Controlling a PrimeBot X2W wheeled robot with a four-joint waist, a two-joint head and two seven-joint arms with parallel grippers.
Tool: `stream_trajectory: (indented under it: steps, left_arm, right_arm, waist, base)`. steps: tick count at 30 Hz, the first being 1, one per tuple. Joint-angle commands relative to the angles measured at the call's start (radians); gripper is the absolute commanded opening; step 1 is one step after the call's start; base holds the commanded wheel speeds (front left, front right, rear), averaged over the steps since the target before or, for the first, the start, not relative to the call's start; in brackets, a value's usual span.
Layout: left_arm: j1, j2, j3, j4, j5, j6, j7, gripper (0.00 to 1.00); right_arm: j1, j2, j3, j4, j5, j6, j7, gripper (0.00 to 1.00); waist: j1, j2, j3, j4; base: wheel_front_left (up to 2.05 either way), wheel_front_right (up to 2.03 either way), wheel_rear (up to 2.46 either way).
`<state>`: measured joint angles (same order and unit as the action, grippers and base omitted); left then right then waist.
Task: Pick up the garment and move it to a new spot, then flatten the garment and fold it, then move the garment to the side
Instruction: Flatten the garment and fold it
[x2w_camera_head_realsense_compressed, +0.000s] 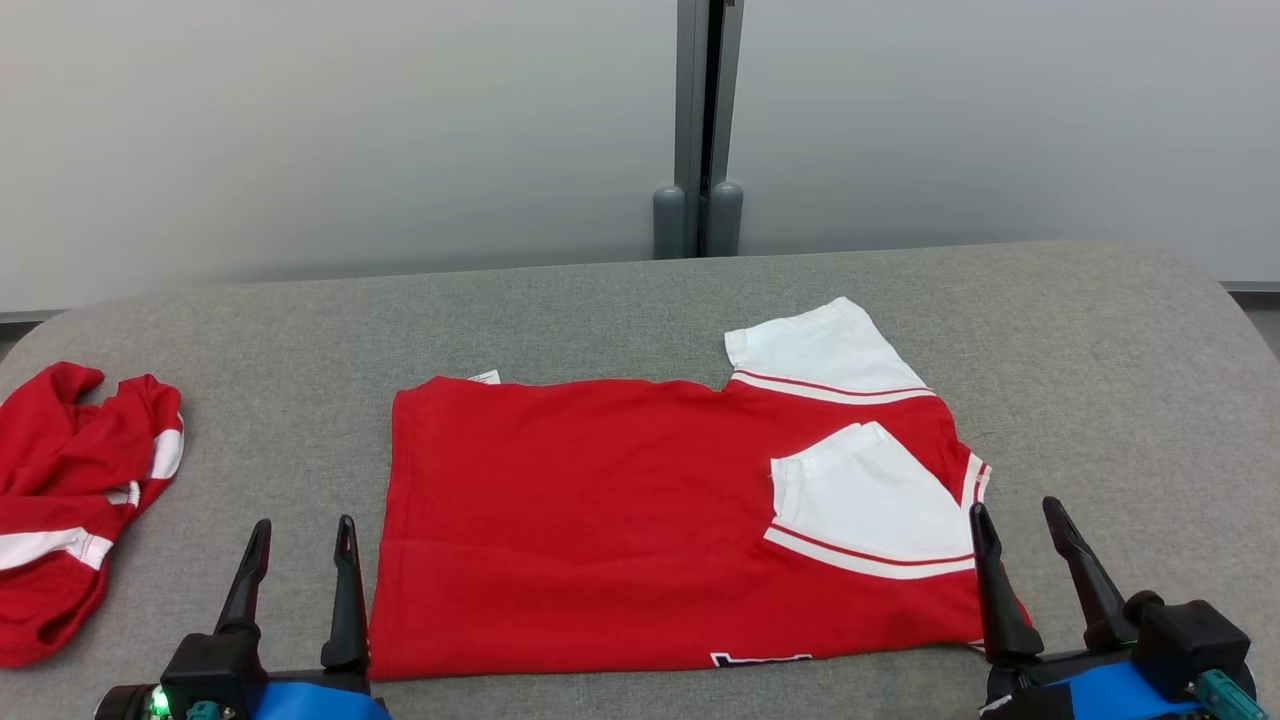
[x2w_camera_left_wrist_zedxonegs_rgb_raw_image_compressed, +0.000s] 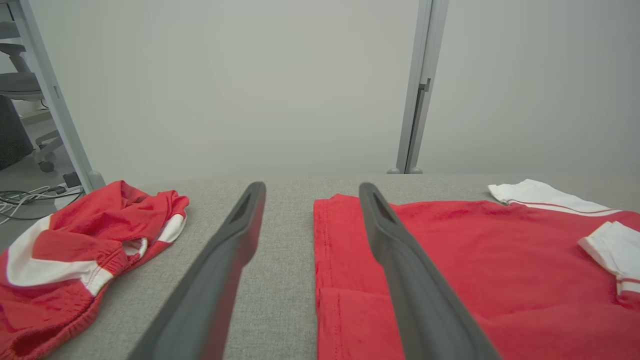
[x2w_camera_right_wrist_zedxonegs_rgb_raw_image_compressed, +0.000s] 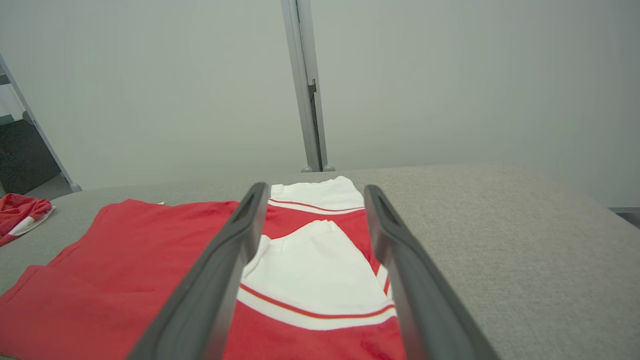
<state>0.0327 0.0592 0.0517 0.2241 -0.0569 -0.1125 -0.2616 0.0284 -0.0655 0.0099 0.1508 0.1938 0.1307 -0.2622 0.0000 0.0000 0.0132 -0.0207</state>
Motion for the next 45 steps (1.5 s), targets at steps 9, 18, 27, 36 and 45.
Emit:
stream_trajectory:
  steps: [9, 18, 27, 36, 45]
  left_arm:
    - [-0.076, 0.007, 0.0, 0.026, -0.001, -0.009, -0.005, 1.0]
    - [-0.402, 0.093, -0.05, 0.142, -0.04, -0.02, -0.005, 1.0]
    - [-0.75, 0.214, -0.237, 0.411, -0.207, -0.018, 0.048, 1.0]
    - [-0.916, 0.287, -0.456, 0.57, -0.36, -0.018, 0.181, 1.0]
    - [-0.892, 0.322, -0.604, 0.65, -0.511, -0.018, 0.258, 1.0]
  right_arm:
    - [-0.059, -0.008, -0.002, 0.039, -0.012, 0.0, -0.004, 1.0]
    - [-0.367, -0.078, 0.048, 0.126, -0.031, 0.0, -0.004, 1.0]
    - [-0.693, -0.141, 0.124, 0.365, -0.024, 0.0, -0.001, 1.0]
    - [-0.913, -0.159, 0.201, 0.639, 0.01, 0.0, 0.005, 1.0]
    - [-0.977, -0.155, 0.248, 0.749, 0.031, 0.0, -0.004, 1.0]
  waist:
    - [0.0, 0.0, 0.02, 0.004]
    - [0.0, 0.0, 0.123, -0.014]
    - [0.0, 0.0, 0.266, -0.039]
    - [0.0, 0.0, 0.378, -0.046]
    - [0.0, 0.0, 0.398, -0.045]
  base:
    - [0.0, 0.0, 0.0]
    - [0.0, 0.0, 0.0]
    - [0.0, 0.0, 0.0]
    - [0.0, 0.0, 0.0]
    - [0.0, 0.0, 0.0]
